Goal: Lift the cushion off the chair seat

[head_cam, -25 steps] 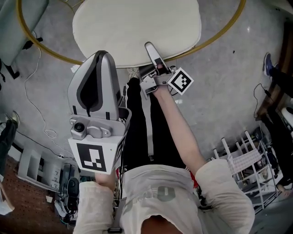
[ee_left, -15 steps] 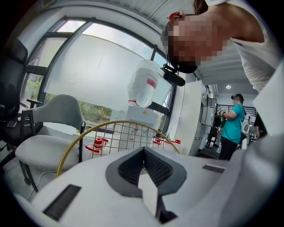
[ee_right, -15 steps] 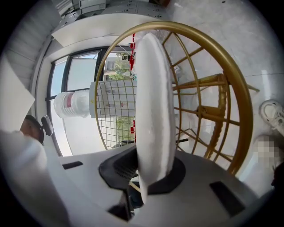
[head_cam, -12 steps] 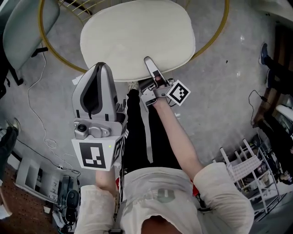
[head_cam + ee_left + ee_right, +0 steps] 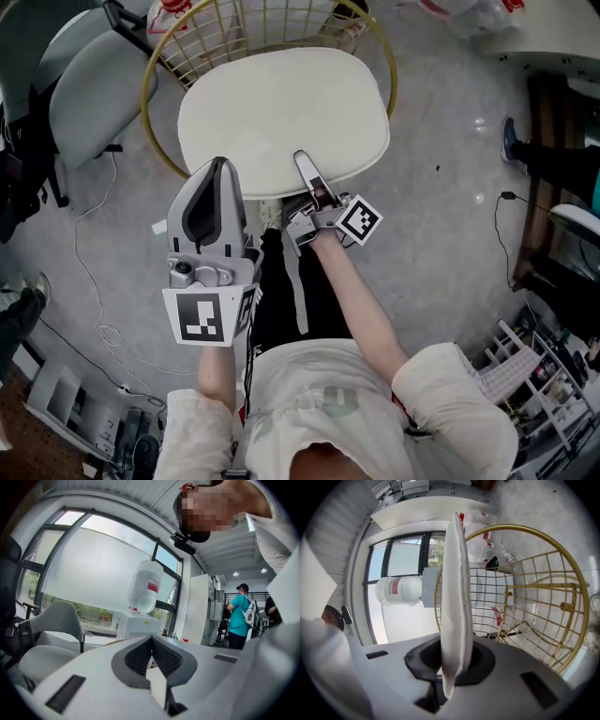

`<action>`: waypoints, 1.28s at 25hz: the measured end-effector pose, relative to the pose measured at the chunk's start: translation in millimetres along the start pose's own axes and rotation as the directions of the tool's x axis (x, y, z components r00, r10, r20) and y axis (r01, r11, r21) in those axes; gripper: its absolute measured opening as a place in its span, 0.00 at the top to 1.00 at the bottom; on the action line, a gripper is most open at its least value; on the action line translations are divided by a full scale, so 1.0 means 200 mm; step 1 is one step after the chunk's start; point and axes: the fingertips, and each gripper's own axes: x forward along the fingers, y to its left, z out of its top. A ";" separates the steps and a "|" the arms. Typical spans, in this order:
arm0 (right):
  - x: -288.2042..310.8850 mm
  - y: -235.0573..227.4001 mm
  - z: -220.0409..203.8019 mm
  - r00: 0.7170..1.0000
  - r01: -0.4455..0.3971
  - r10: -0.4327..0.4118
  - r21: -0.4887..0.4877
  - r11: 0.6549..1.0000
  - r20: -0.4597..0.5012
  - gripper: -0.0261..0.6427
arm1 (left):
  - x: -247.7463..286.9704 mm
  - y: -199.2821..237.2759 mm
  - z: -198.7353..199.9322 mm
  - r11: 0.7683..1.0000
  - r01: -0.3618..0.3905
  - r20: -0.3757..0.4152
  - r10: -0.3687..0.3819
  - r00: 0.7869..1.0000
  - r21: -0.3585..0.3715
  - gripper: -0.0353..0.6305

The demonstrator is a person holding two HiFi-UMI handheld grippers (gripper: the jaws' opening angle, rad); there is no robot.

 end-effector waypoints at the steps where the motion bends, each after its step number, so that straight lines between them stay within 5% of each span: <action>1: 0.00 0.07 0.00 1.000 -0.014 0.014 -0.008 1.000 0.001 0.90 | -0.02 -0.02 0.06 1.000 -0.005 0.011 0.005 1.000 0.004 0.93; 10: 0.13 0.86 0.11 0.965 -0.256 0.261 -0.121 0.959 0.028 0.90 | -0.06 -0.06 0.57 0.998 -0.064 0.154 0.064 0.986 -0.001 0.93; 18: 0.12 1.58 0.24 0.877 -0.461 0.480 -0.271 0.845 0.004 0.90 | -0.05 -0.19 1.01 0.997 -0.061 0.300 0.047 0.953 0.040 0.93; 27: -0.13 2.15 0.25 0.813 -0.537 0.581 -0.418 0.733 -0.026 0.90 | -0.13 -0.40 1.23 0.999 -0.030 0.341 0.013 0.940 0.045 0.93; 32: -0.25 2.33 0.27 0.830 -0.435 0.557 -0.668 0.605 -0.036 0.90 | -0.14 -0.45 1.35 0.996 -0.028 0.401 -0.007 0.916 0.081 0.93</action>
